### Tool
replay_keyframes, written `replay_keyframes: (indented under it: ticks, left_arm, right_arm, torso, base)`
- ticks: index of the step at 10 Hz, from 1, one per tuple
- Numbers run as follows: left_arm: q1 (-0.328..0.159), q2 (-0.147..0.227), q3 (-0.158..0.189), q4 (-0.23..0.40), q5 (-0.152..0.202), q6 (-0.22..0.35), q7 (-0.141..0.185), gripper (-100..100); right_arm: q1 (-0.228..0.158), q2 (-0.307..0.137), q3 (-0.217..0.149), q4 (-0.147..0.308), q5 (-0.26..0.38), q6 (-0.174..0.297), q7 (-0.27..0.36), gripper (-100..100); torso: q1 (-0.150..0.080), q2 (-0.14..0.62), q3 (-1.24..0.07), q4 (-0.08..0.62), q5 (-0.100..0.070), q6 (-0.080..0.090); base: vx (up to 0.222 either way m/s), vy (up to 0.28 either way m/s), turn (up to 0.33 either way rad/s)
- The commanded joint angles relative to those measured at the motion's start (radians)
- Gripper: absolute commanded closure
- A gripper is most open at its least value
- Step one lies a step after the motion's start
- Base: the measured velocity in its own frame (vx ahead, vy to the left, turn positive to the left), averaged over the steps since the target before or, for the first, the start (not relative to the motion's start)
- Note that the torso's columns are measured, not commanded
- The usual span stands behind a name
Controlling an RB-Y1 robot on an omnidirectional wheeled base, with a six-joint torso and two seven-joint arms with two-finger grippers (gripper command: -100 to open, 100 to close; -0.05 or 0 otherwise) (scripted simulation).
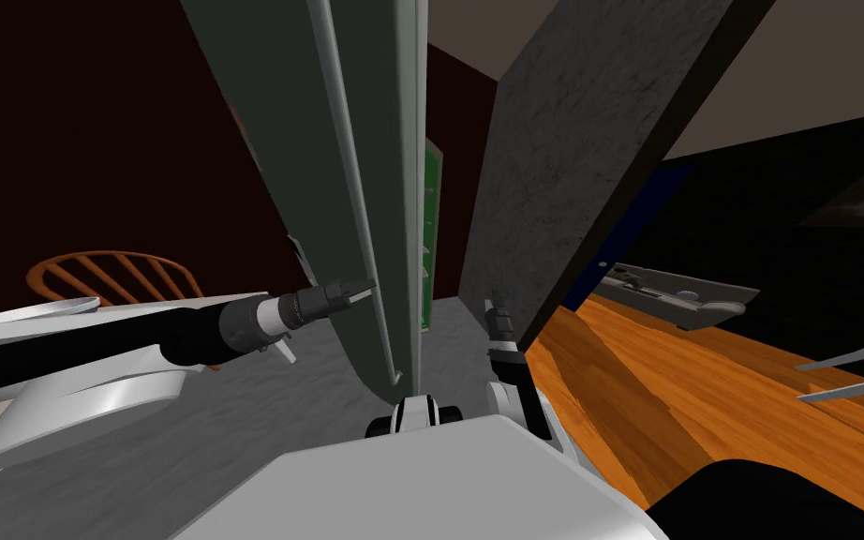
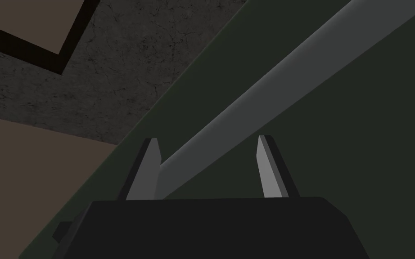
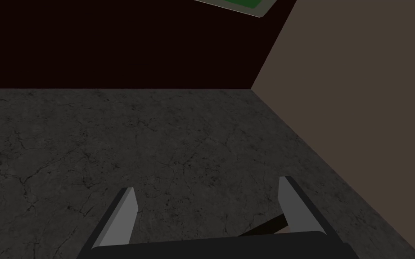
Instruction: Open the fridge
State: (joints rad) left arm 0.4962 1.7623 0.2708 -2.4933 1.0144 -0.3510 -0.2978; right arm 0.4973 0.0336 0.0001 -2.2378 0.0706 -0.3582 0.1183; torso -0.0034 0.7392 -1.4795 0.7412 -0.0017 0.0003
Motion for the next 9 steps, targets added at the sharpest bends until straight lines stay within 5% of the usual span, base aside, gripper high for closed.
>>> replay_keyframes:
  ticks: [1, 6, 9]
  left_arm:
    - [0.013, 0.033, 0.007, -0.013, 0.009, -0.031, -0.014, 100]
    - [0.051, 0.125, 0.027, -0.044, 0.042, -0.121, -0.050, 100]
    - [0.051, 0.125, 0.027, -0.044, 0.042, -0.121, -0.050, 100]
  right_arm:
    - [0.000, 0.000, 0.000, 0.000, 0.000, 0.000, 0.000, 0]
    - [0.000, 0.000, 0.000, 0.000, 0.000, 0.000, 0.000, 0]
    - [0.000, 0.000, 0.000, 0.000, 0.000, 0.000, 0.000, 0]
  torso:
    - [-0.001, 0.001, 0.002, -0.001, 0.000, -0.001]
    - [0.001, 0.013, 0.015, 0.000, 0.003, -0.002]
    - [-0.006, 0.019, 0.020, 0.000, 0.000, 0.000]
  base:
    - [-0.042, 0.131, -0.070]
    - [-0.098, 0.166, -0.123]
    - [-0.067, 0.068, -0.004]
